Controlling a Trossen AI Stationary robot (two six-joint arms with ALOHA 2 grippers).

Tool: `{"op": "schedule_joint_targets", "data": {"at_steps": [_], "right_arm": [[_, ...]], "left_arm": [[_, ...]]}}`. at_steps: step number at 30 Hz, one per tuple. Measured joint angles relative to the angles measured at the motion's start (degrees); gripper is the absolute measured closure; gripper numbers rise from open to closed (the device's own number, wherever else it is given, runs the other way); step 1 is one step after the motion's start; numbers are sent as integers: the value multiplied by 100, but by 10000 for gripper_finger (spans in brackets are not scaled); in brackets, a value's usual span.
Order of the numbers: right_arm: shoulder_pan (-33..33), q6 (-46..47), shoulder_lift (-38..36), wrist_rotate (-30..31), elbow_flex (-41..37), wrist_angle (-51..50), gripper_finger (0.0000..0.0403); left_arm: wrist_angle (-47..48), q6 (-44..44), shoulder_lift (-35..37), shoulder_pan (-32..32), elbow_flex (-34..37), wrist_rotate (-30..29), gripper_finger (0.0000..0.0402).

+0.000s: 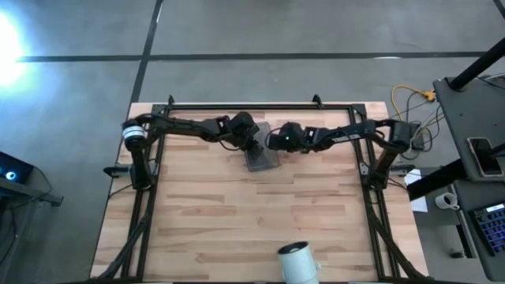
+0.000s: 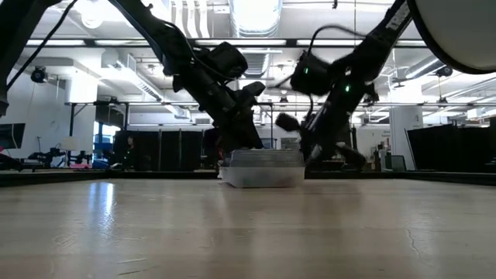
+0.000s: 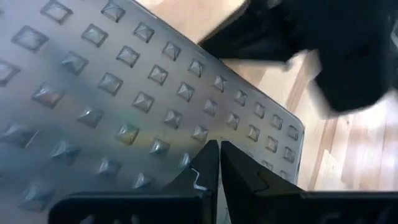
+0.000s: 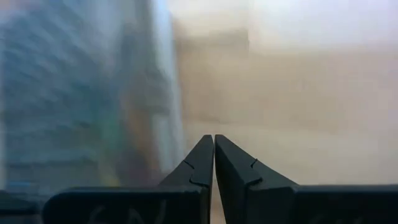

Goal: Pick & place school supplies into a supply box
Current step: Close the gray supply box, then return to Home Position

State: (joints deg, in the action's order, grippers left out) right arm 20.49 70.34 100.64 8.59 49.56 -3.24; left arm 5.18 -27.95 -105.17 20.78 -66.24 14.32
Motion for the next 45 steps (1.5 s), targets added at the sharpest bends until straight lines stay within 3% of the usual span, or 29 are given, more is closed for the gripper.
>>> {"op": "schedule_joint_targets", "data": {"at_steps": [9, 14, 17, 20, 25, 30, 35, 39, 42, 45], "right_arm": [[-37, -779, -1092, 1043, 13, -845, 394], [-276, -2273, -1949, 1111, 28, -882, 394], [-489, -3206, -2666, 879, 74, -862, 394], [-614, -3921, -3429, 277, 72, -885, 394], [-740, -3258, -4644, -728, 70, -696, 394], [-1165, -3893, -5445, -738, -7, -662, 394], [-1936, -3922, -5652, -760, -371, -632, 394], [-2526, -3900, -5608, -478, -968, 78, 394], [-2655, -3754, -5647, 38, -1756, 1334, 394], [-2641, -3749, -5626, -20, -2723, 2989, 394]], "left_arm": [[240, 338, 1106, -9, 35, -451, 398], [281, 495, 2166, -135, 193, -438, 398], [299, 509, 2795, -161, 348, -593, 398], [281, 507, 3414, -160, 513, -605, 398], [207, 491, 4334, -196, 995, -598, 398], [-276, 61, 5059, -270, 1757, -582, 398], [-1649, -511, 5681, -578, 2872, -546, 398], [-2787, -562, 6094, -866, 3679, -535, 398], [-3223, -567, 6299, -929, 4161, -533, 398], [-3401, -734, 6440, -925, 4504, -548, 398]]}}
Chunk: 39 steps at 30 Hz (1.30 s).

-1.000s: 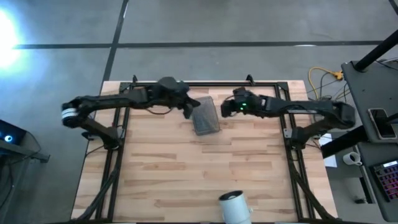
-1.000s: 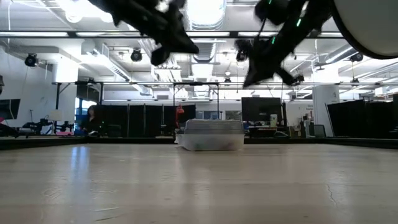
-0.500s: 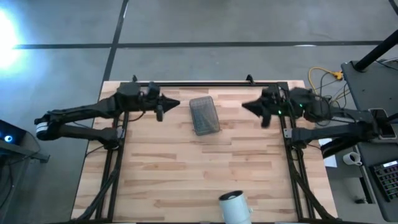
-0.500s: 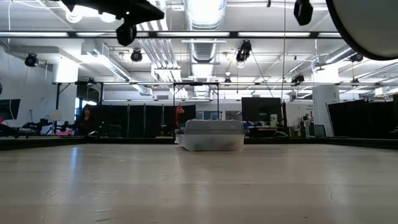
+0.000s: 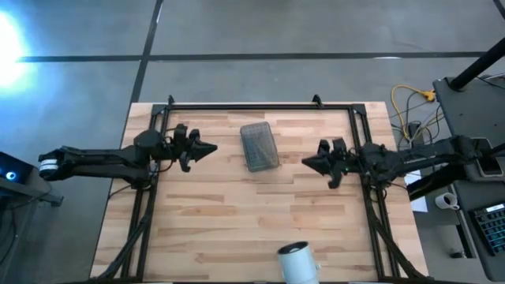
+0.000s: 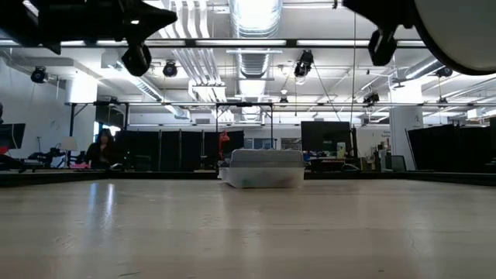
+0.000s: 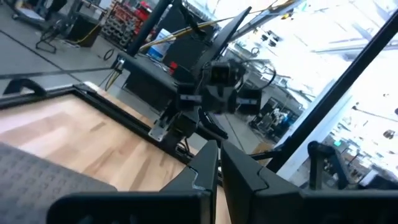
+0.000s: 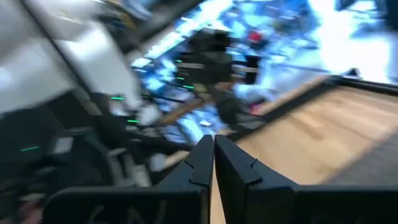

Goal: Pick & place school supplies into a supply box
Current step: Return to Home Position

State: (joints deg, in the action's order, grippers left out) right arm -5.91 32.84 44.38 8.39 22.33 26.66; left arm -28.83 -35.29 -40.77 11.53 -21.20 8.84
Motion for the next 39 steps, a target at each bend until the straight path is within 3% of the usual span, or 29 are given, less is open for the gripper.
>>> {"op": "schedule_joint_targets", "data": {"at_steps": [4, 10, 13, 22, 25, 29, 39], "right_arm": [[4, 7, -38, -297, -930, 1349, 394], [369, 229, -242, -301, -1778, 1667, 394], [493, 302, -328, -354, -2181, 2310, 394], [547, -330, -590, -545, -2181, 2603, 394], [549, -454, -628, -543, -2181, 2598, 394], [551, -574, -675, -546, -2181, 2587, 394], [649, -630, -1016, -579, -2181, 1928, 394]], "left_arm": [[-59, -53, 86, 0, 268, 2, 398], [-56, 207, 121, 210, 618, 0, 398], [-82, 37, 188, 216, 862, -12, 398], [-1313, -184, 937, 216, 1776, 3, 398], [-1341, -192, 1304, 216, 2040, 4, 398], [-609, -150, 1688, 232, 1943, 4, 398], [148, -35, 2110, 234, 1913, 17, 398]]}}
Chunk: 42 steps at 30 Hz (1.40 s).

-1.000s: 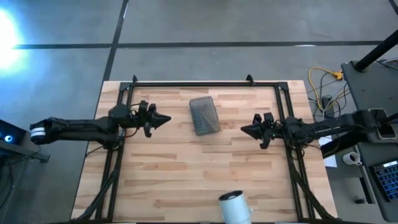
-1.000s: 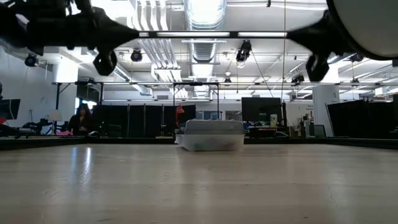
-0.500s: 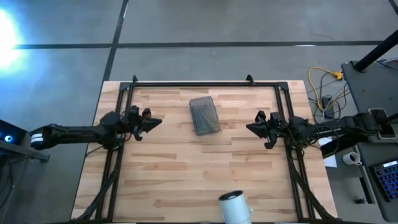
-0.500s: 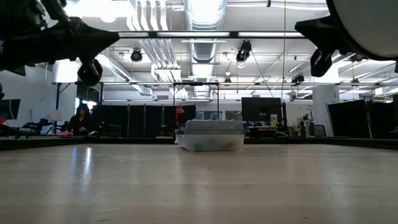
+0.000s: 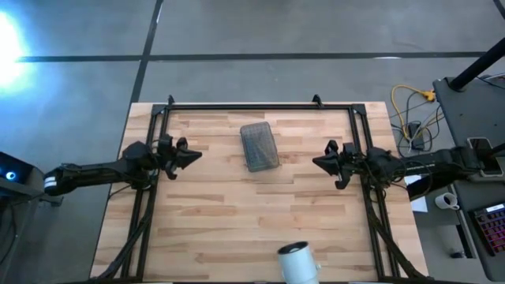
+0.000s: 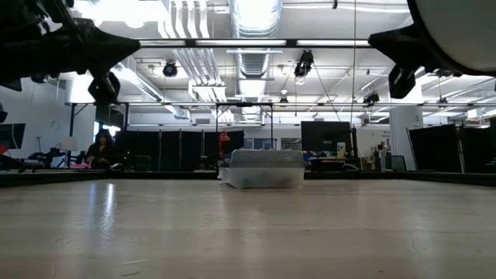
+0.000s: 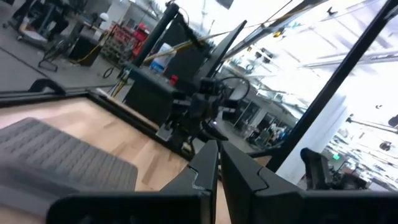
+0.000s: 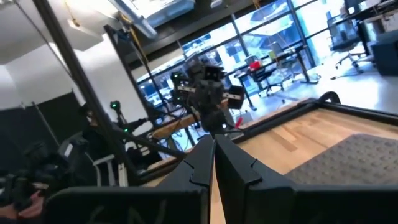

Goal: Pick & place school supplies into a supply box
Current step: Return to Home Position

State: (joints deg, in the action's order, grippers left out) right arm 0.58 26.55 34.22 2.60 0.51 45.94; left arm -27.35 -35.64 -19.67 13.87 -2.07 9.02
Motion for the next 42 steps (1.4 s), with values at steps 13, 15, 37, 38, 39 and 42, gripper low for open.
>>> {"op": "schedule_joint_targets", "data": {"at_steps": [13, 15, 37, 38, 39, 42], "right_arm": [[-2, -5, -1235, -265, 2, -1483, 394], [-2, -7, -1450, -261, 2, -1803, 394], [-3, -464, -3423, -251, 10, -4075, 394], [-3, -500, -3414, -248, 9, -4086, 394], [-4, -516, -3410, -250, 9, -4093, 394], [-4, -600, -3423, -248, 7, -4114, 394]], "left_arm": [[973, -4, 764, 0, 20, 188, 398], [1156, -6, 838, 0, 20, 188, 398], [1302, -9, 867, -2, 20, 177, 398], [1304, -9, 867, -2, 20, 162, 398], [1301, -9, 852, -2, 20, 160, 398], [1319, -9, 830, -2, 22, 163, 398]]}}
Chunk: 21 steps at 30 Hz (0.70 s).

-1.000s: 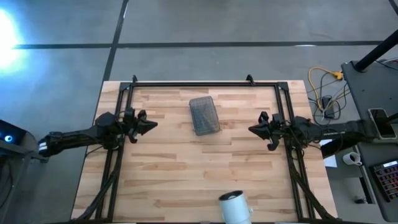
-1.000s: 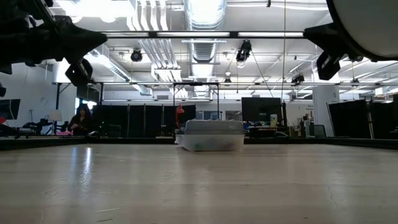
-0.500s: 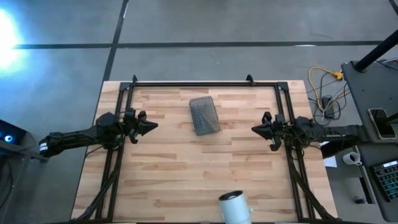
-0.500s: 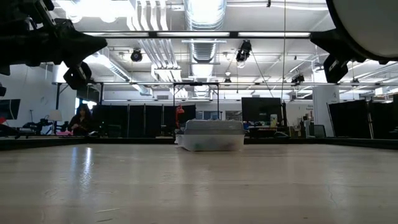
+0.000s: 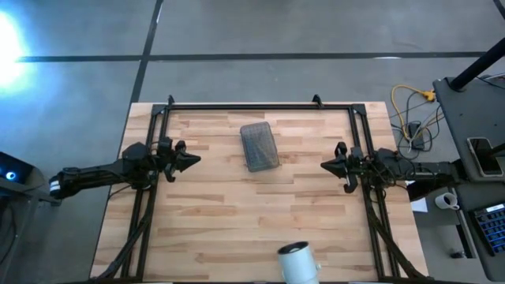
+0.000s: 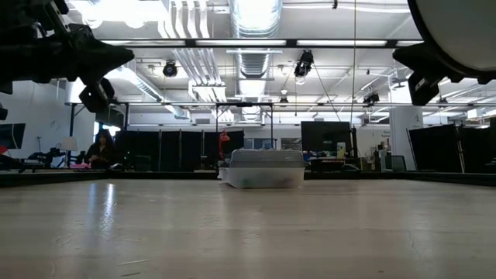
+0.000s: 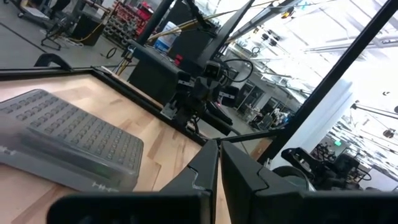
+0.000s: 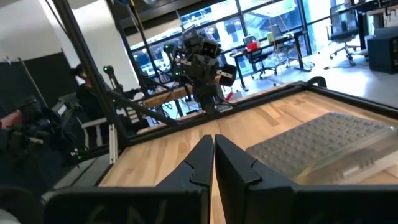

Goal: Pick & place school supplies into a supply box
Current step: Return to Home Position

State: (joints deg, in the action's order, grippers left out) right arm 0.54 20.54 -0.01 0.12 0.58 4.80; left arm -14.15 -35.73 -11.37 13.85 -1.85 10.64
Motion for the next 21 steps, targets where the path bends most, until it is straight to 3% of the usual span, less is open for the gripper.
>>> {"op": "schedule_joint_targets", "data": {"at_steps": [9, 21], "right_arm": [[0, -23, 106, 2, 0, -33, 394], [-1, -21, 190, 0, -2, -28, 394]], "left_arm": [[19, 0, -64, -11, 0, 1, 398], [13, -1, 979, -109, 84, -1, 398]]}}
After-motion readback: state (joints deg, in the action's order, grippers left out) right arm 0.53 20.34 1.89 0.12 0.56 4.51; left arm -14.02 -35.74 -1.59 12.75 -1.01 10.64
